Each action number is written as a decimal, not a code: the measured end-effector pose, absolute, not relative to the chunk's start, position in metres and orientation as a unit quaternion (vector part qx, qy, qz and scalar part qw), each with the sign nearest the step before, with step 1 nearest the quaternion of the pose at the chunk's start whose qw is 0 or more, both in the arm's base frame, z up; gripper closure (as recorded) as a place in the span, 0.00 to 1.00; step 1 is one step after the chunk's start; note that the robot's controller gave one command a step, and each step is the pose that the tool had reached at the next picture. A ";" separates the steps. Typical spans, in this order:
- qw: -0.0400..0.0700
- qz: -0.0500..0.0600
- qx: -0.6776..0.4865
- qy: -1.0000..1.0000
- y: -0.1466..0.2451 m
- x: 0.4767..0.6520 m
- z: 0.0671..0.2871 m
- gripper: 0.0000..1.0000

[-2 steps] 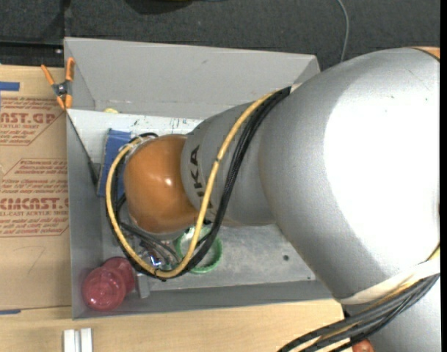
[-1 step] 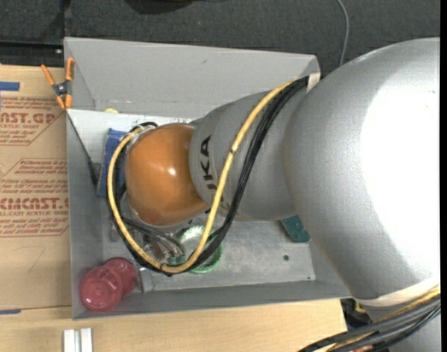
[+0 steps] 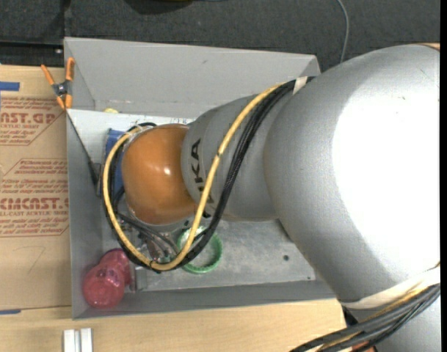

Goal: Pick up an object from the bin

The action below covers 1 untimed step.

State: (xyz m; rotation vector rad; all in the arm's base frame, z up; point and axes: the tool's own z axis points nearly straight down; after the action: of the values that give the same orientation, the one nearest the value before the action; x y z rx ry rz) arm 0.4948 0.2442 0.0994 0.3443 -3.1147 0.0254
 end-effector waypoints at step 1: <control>-0.001 0.006 0.008 -1.000 0.244 0.483 0.074 0.00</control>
Offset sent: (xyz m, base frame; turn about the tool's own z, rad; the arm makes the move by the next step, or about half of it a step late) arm -0.0079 0.0033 -0.0294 -0.1230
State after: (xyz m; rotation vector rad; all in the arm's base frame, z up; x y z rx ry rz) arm 0.4834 0.2440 0.0744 0.0248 -3.1441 0.0180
